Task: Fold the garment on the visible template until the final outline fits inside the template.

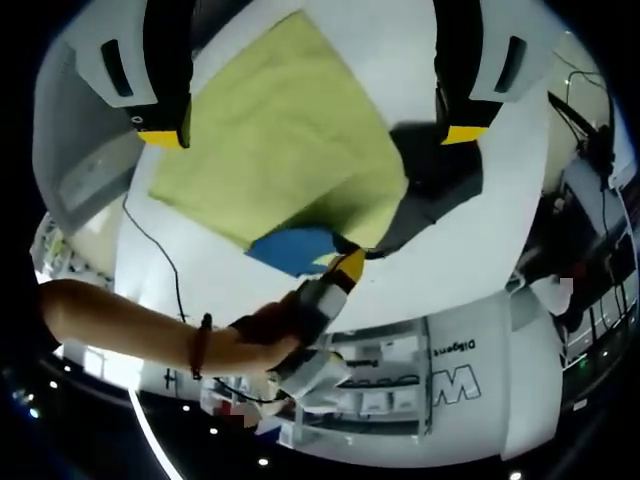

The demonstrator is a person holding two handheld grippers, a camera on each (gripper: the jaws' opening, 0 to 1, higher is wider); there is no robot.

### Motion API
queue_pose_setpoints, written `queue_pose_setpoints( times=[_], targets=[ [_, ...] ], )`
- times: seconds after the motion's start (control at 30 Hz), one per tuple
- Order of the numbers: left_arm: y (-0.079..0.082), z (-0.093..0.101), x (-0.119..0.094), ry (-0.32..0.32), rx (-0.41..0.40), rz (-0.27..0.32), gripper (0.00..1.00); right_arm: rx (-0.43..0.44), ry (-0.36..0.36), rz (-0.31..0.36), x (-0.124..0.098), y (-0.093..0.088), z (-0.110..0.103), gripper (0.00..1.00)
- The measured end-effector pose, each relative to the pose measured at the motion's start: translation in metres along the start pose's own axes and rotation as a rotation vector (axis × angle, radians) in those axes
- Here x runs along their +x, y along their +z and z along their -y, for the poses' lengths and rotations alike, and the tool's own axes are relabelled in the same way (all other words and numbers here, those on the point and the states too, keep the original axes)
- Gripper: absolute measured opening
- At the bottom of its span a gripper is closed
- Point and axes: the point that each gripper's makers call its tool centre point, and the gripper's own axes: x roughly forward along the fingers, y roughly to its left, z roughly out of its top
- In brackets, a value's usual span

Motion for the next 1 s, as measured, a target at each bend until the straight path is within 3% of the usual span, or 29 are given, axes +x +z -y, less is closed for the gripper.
queue_pose_setpoints(
  times=[0.53, 0.83, 1.0],
  targets=[
    [-0.002, 0.001, -0.001, 0.002, -0.012, 0.007, 0.98, -0.025, 0.012, -0.028, 0.029, -0.024, -0.008, 0.00],
    [-0.001, 0.001, -0.003, 0.007, -0.012, 0.014, 0.98, -0.062, 0.009, 0.018, 0.033, -0.020, -0.001, 0.00],
    [-0.001, 0.000, -0.003, 0.014, -0.016, 0.013, 0.98, -0.047, -0.013, 0.079, 0.028, -0.011, 0.009, 0.27]
  ],
)
